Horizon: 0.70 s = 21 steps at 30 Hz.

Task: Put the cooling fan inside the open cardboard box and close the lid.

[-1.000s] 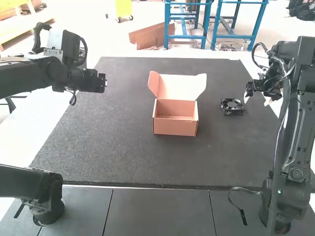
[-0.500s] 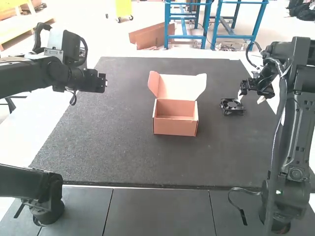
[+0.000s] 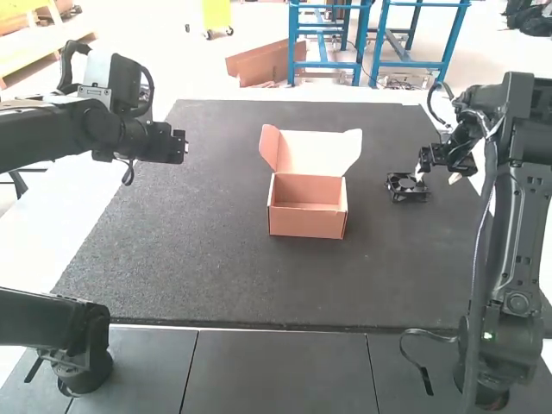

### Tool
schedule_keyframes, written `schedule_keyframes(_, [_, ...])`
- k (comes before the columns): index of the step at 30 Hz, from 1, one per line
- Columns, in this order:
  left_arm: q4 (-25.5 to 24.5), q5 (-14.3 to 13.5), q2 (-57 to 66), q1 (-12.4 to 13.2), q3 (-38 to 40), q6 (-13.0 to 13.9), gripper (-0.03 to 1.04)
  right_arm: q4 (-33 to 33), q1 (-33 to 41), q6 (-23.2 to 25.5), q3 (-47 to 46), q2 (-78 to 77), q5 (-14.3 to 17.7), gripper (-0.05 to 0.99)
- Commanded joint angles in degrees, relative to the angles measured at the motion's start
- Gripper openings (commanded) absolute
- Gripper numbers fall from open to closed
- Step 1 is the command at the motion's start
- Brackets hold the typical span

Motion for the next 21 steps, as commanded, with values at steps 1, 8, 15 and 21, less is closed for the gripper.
schedule_keyframes(1, [0.00, 0.63, 0.23, 0.04, 2.91, 0.45, 0.97, 0.21, -0.24, -0.74, 1.23, -0.45, 0.50, 0.90])
schedule_keyframes(8, [-0.09, 0.63, 0.23, 0.13, 2.91, 0.54, 0.97, -0.05, -0.33, -1.18, 1.23, -0.01, 2.08, 0.90])
schedule_keyframes(15, [-0.35, 0.89, 0.23, 0.13, 2.91, 0.45, 0.97, -0.49, -0.68, -1.35, 1.14, 0.69, 3.31, 0.90])
schedule_keyframes(21, [-0.61, 0.89, 0.14, 0.13, 2.91, 0.54, 0.97, -1.90, -0.68, -1.35, 1.23, 1.83, 3.40, 0.90])
